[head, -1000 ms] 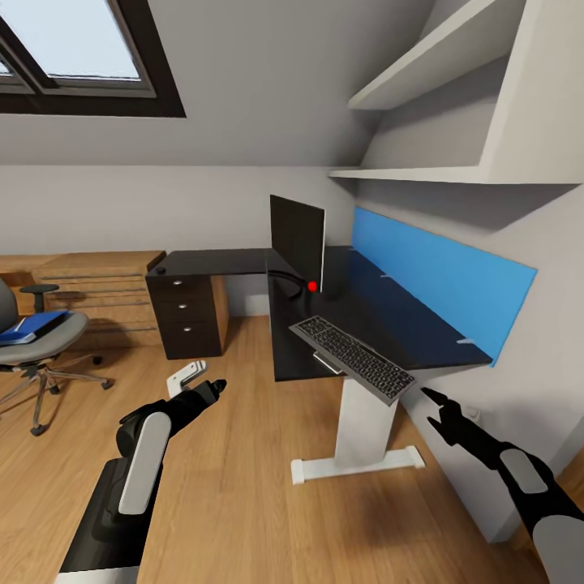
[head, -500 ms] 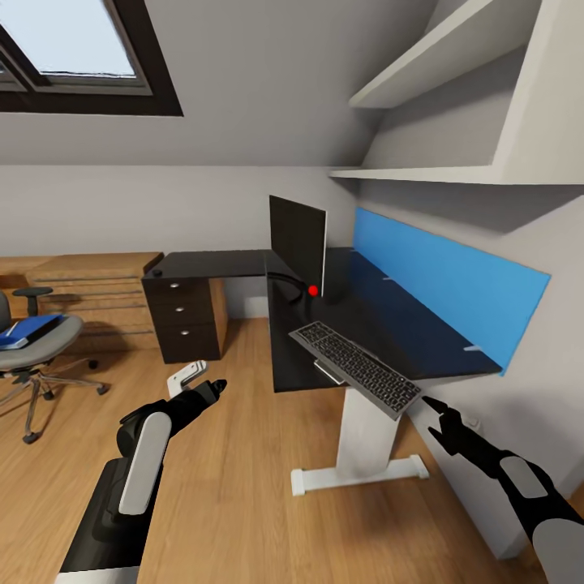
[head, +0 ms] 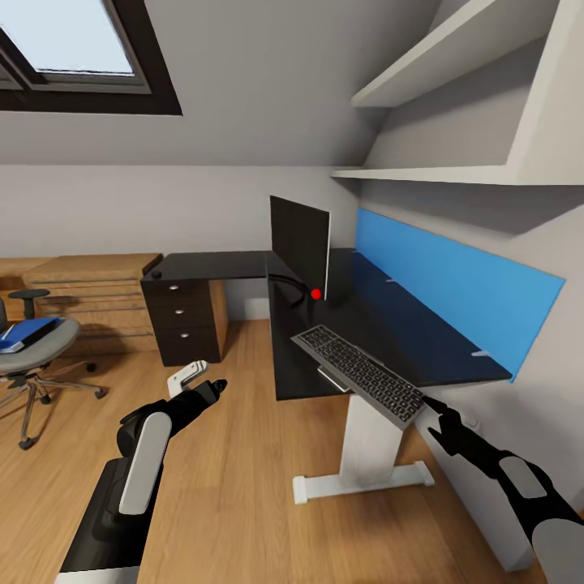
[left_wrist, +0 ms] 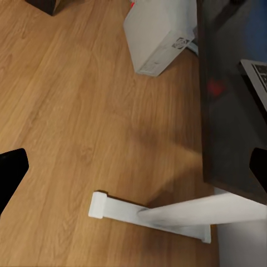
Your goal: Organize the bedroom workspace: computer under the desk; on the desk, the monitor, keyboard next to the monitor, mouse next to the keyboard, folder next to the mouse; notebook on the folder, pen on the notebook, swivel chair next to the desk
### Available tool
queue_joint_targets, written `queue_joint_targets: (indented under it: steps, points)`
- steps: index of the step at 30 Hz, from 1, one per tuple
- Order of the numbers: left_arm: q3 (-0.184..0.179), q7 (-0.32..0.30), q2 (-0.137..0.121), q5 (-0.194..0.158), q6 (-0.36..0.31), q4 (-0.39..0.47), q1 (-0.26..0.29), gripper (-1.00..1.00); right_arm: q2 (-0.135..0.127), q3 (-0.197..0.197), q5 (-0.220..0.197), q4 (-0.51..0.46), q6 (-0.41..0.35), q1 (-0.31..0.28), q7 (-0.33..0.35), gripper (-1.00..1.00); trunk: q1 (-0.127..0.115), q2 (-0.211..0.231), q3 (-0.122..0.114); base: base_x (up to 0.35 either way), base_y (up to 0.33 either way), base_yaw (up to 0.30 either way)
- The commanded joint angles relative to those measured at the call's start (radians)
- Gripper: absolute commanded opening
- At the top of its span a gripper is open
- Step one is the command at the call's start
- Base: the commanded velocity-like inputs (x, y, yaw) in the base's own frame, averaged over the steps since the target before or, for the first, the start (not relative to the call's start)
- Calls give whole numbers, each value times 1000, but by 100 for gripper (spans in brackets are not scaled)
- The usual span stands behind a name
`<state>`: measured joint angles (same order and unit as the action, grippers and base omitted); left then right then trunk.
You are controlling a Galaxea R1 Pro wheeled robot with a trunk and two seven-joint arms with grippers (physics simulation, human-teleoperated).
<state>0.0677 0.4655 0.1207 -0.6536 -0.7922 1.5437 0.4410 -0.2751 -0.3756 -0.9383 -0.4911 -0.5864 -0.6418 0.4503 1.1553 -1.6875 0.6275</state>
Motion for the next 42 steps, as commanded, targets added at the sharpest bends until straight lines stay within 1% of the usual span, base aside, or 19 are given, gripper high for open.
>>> queue_joint_targets:
  steps: [1,15,27,35,36,42]
  points:
    - [1,8,1,-11,-4,1,1,100,0,-4,-2,0,-8,-1,1,100,0,-1,1,17,7,0]
    - [1,7,1,-12,-4,1,1,100,1,-3,0,-2,-8,-1,1,100,0,-1,1,32,52,0]
    - [1,8,1,-11,-4,1,1,100,1,-1,1,-3,-7,-1,1,100,0,-1,1,7,9,0]
    - [0,8,2,-10,-4,0,1,100,1,1,2,-4,-7,-1,2,100,0,-1,1,74,55,0]
    - [0,8,2,-10,-4,0,1,100,1,1,1,-5,-7,-1,3,-100,0,-1,1,9,6,0]
    - [0,7,2,-12,-4,0,1,100,1,-1,1,-7,-7,-1,6,-100,0,-1,1,3,2,0]
